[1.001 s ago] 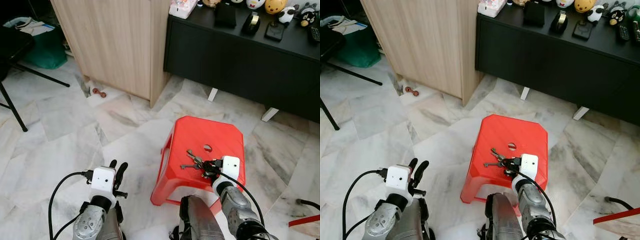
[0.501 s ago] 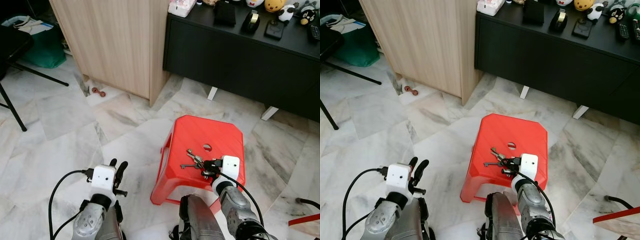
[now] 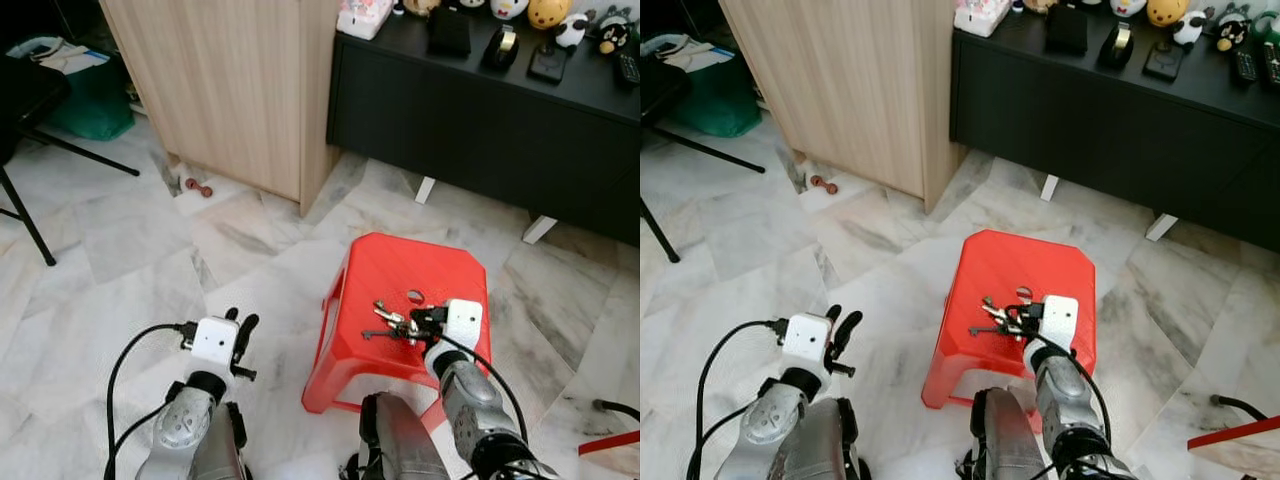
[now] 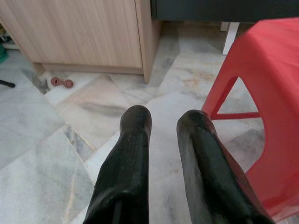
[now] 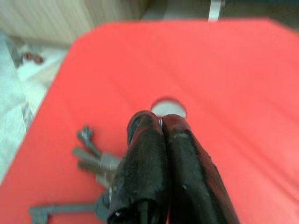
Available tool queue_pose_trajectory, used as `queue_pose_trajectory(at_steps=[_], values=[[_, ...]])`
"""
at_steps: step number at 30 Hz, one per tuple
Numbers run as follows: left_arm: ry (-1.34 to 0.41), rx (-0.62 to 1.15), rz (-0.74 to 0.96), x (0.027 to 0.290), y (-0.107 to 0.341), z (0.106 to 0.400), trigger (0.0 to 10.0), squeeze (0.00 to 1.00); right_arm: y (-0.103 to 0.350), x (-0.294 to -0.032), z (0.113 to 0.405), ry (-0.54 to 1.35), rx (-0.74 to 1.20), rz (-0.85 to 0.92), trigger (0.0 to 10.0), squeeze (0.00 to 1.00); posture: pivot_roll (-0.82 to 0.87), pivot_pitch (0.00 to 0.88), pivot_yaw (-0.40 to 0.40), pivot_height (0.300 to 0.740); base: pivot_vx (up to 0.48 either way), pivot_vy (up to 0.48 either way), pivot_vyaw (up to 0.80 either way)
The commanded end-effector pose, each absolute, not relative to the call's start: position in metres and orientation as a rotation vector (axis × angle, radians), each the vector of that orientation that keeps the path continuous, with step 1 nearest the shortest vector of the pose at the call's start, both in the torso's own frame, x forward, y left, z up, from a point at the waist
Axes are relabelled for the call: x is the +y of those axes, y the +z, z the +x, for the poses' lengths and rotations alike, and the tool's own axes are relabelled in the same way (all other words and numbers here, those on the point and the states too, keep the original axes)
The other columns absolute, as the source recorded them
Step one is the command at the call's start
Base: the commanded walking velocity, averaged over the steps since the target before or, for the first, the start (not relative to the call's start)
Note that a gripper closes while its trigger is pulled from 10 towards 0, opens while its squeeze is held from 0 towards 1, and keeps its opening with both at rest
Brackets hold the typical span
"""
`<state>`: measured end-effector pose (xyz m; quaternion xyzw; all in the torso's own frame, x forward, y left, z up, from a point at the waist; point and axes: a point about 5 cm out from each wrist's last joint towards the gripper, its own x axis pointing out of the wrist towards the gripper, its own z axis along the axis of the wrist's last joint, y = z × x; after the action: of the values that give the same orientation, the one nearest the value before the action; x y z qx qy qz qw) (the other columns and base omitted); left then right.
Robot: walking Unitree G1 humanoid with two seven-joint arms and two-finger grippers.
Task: Hang keys on a hook
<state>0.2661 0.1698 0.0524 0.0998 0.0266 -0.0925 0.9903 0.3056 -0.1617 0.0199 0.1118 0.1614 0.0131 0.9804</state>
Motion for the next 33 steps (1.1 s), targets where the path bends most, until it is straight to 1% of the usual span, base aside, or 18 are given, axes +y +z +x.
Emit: queue_pose_trajectory(at_steps=[1, 13, 21, 22, 23, 25, 26, 29, 33], values=[[-0.181, 0.070, 0.201, 0.172, 0.047, 0.267, 10.0, 0.00, 0.020, -0.168, 0.303, 0.003, 0.314, 0.236, 0.0, 0.00, -0.02, 0.080, -0.084, 0.602, 0.000, 0.000, 0.00], [-0.171, 0.057, 0.206, 0.178, 0.049, 0.281, 10.0, 0.00, 0.032, -0.171, 0.301, 0.026, 0.270, 0.206, 0.0, 0.00, -0.03, 0.034, -0.074, 0.602, 0.000, 0.000, 0.00], [-0.156, 0.057, 0.188, 0.181, 0.047, 0.284, 10.0, 0.00, 0.044, -0.172, 0.301, 0.039, 0.225, 0.188, 0.0, 0.00, -0.04, 0.006, -0.070, 0.602, 0.000, 0.000, 0.00], [-0.153, 0.057, 0.184, 0.182, 0.047, 0.284, 10.0, 0.00, 0.045, -0.171, 0.301, 0.044, 0.222, 0.187, 2.5, 0.00, -0.04, 0.005, -0.069, 0.602, 0.000, 0.000, 0.00], [-0.148, 0.058, 0.177, 0.182, 0.046, 0.284, 10.0, 0.00, 0.045, -0.171, 0.300, 0.048, 0.220, 0.180, 4.4, 0.00, -0.04, 0.005, -0.069, 0.602, 0.000, 0.000, 0.00], [-0.143, 0.059, 0.170, 0.183, 0.045, 0.284, 10.0, 0.00, 0.046, -0.170, 0.300, 0.046, 0.221, 0.165, 4.4, 0.00, -0.04, 0.004, -0.069, 0.602, 0.000, 0.000, 0.00], [-0.141, 0.062, 0.163, 0.183, 0.044, 0.283, 10.0, 0.00, 0.045, -0.170, 0.299, 0.034, 0.220, 0.201, 10.0, 0.00, -0.03, 0.002, -0.067, 0.602, 0.000, 0.000, 0.00], [-0.142, 0.063, 0.159, 0.183, 0.043, 0.282, 10.0, 0.00, 0.049, -0.166, 0.301, 0.038, 0.211, 0.216, 10.0, 0.00, -0.04, 0.000, -0.066, 0.602, 0.000, 0.000, 0.00], [-0.139, 0.064, 0.154, 0.184, 0.042, 0.282, 10.0, 0.00, 0.050, -0.163, 0.303, 0.053, 0.213, 0.213, 10.0, 0.00, -0.04, 0.000, -0.065, 0.622, 0.000, 0.000, 0.00]])
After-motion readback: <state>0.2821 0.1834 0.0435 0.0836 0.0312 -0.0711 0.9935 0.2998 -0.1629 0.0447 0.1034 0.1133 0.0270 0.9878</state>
